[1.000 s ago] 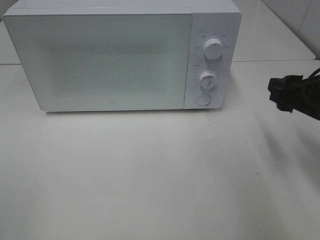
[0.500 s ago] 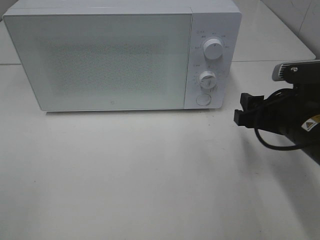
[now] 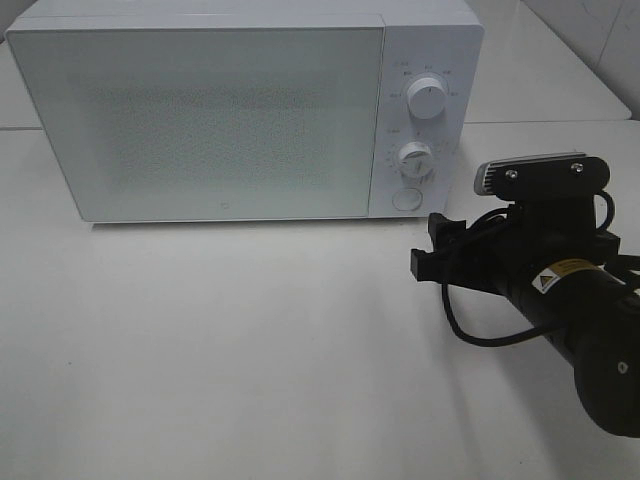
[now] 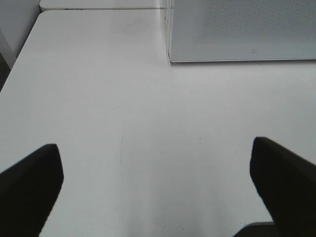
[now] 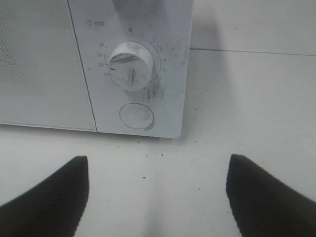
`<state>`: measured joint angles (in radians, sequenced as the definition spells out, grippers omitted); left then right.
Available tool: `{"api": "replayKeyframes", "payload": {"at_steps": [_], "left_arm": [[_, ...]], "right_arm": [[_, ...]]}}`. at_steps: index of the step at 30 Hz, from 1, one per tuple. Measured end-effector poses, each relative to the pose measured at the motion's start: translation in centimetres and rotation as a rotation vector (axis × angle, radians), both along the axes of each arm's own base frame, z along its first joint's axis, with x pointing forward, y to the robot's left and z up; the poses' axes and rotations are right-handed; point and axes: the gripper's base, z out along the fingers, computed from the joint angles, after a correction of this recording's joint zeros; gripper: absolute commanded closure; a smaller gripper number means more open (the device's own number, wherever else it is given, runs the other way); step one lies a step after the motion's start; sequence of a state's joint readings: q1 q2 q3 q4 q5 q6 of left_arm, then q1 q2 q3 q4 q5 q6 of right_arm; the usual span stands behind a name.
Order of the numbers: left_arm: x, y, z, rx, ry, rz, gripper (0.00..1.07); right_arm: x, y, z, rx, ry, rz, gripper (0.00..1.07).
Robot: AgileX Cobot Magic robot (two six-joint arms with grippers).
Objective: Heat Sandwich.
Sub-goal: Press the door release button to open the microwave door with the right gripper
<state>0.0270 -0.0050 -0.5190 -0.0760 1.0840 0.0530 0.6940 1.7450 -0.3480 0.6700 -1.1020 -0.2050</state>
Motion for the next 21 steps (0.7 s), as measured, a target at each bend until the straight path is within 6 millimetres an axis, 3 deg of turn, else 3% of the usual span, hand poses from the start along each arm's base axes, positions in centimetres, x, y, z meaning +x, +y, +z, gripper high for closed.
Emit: {"api": "replayKeyframes", "payload": {"at_steps": [12,21], "left_arm": [[0.0,0.0,0.0,0.0,0.0,0.0,0.09],[0.0,0.0,0.0,0.0,0.0,0.0,0.09]], "right_arm": [[0.21,0.2,-0.04,0.045,0.005,-0.021,0.32],[0.2,0.2,-0.05,0.359,0.038,-0.139,0.32]]}}
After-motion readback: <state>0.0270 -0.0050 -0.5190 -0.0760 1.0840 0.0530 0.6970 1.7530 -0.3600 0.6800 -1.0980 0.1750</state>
